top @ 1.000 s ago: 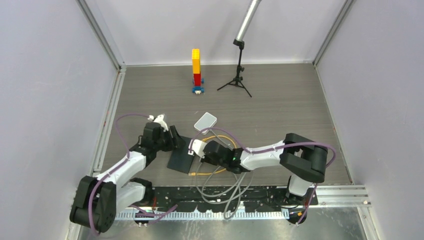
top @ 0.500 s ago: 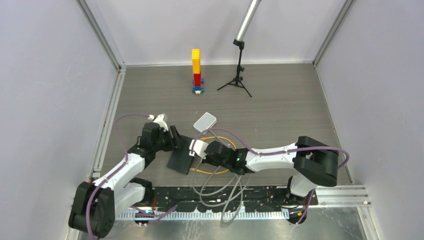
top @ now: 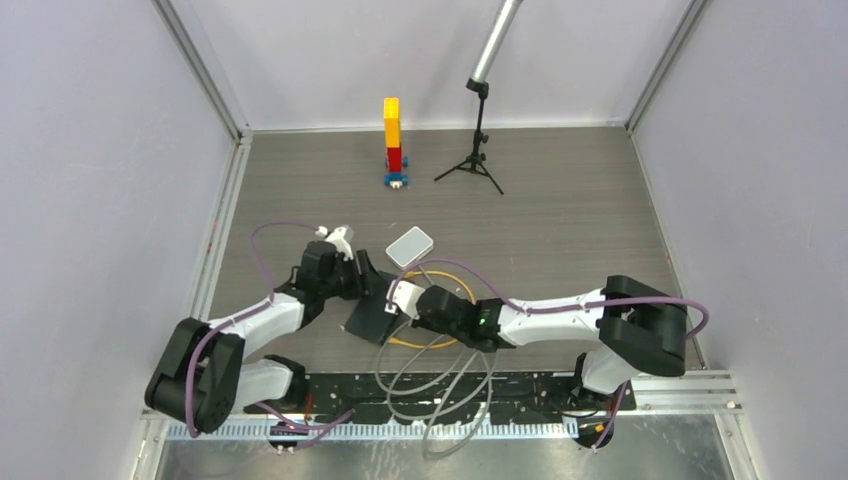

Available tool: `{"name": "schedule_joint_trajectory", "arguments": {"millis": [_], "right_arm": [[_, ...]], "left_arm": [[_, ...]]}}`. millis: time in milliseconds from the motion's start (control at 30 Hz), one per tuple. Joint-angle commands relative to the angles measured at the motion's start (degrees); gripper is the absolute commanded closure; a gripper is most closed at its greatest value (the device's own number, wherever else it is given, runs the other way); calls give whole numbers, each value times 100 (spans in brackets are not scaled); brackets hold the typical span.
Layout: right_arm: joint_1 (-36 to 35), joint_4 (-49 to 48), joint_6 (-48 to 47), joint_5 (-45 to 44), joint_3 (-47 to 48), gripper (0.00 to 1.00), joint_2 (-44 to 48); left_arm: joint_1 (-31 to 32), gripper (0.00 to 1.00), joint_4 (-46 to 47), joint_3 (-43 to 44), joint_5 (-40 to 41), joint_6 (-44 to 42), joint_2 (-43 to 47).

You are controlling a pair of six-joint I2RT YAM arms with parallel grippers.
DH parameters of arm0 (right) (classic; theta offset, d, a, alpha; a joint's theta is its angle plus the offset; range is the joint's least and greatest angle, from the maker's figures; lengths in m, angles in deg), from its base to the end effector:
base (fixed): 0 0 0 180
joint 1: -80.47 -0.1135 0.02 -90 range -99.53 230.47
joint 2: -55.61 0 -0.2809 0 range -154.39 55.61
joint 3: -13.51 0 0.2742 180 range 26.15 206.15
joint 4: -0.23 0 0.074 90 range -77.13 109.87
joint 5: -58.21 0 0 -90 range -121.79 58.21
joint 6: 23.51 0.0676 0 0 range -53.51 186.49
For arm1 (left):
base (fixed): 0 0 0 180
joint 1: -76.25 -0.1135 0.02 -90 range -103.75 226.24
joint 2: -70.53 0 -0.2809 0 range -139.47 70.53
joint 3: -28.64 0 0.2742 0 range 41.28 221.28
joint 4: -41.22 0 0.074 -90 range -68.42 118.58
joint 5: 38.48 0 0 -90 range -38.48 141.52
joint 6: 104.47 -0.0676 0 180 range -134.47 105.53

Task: Insert the plug into the switch port
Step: Insert the connector into the switch port.

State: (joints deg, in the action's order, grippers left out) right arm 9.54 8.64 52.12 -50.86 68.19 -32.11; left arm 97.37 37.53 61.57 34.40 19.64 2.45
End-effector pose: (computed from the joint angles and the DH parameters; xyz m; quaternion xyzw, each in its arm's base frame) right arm 0.1326 0.3161 0.1534 -0.5590 0.7074 0.0591 0.4286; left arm 0.2235 -0.1077 0.1293 -0.0370 0.8935 -0.3169 0.3161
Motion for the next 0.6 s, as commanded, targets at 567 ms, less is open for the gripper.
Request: {"name": "schedule_joint_trajectory", "arguments": {"millis": [567], "right_arm": [[35,-1770,409,-25,-284,100,-246]], "left_arm": [[554,47,1058,242,-1454,-167,-952]]}}
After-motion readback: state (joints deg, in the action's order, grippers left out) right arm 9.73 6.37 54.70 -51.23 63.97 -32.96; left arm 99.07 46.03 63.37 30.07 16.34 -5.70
